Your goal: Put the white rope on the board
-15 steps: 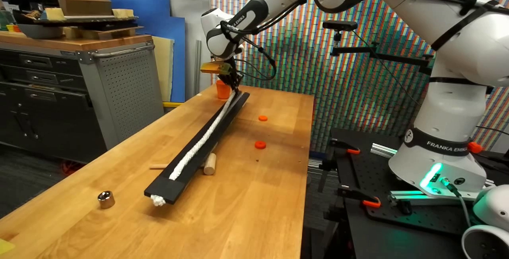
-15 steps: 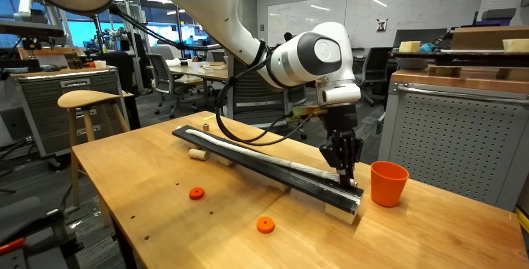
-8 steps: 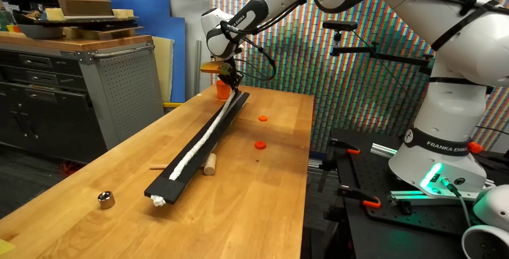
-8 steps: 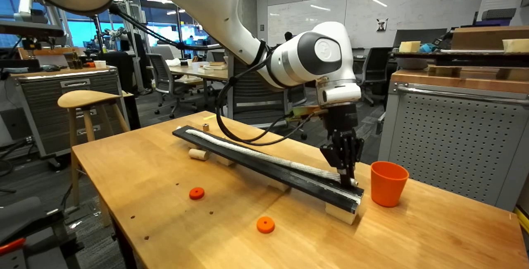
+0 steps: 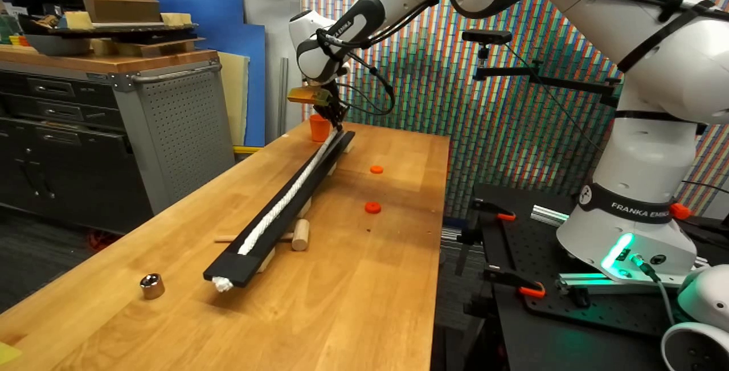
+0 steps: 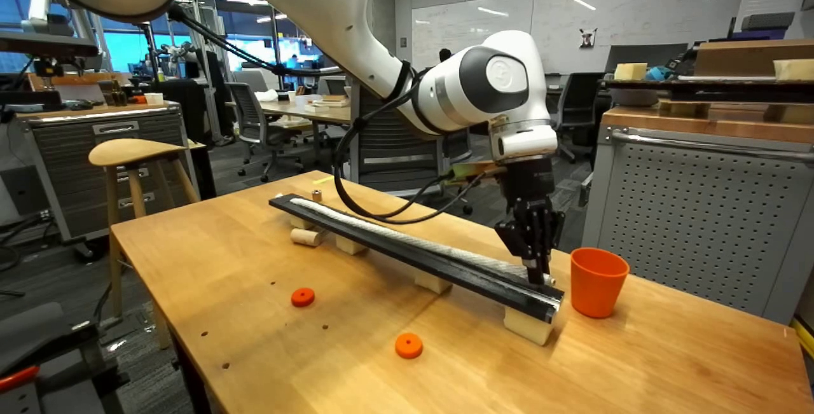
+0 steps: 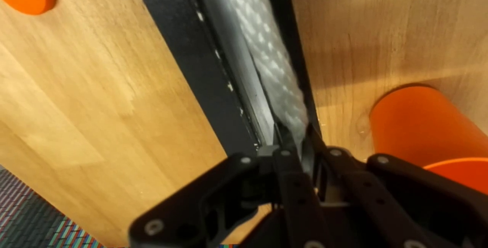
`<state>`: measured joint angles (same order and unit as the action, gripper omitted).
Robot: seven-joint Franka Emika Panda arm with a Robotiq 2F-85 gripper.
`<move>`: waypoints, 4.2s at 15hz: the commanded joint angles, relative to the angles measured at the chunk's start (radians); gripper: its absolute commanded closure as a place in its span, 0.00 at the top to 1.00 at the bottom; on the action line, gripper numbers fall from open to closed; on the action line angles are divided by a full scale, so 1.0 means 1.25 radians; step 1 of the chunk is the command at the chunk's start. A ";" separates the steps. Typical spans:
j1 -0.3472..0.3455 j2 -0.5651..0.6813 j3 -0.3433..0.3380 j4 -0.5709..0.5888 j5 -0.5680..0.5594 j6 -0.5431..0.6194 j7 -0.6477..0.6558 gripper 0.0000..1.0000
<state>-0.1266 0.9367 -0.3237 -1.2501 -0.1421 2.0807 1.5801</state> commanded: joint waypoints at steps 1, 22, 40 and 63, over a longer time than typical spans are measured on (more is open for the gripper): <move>-0.007 -0.003 -0.011 0.000 -0.001 -0.005 0.020 0.03; 0.001 -0.087 -0.012 -0.125 0.022 0.066 0.081 0.03; 0.023 -0.085 -0.024 -0.148 -0.041 0.048 0.073 0.03; 0.050 -0.011 -0.031 -0.062 -0.174 0.025 0.032 0.03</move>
<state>-0.0804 0.8916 -0.3276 -1.3831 -0.3327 2.1422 1.6374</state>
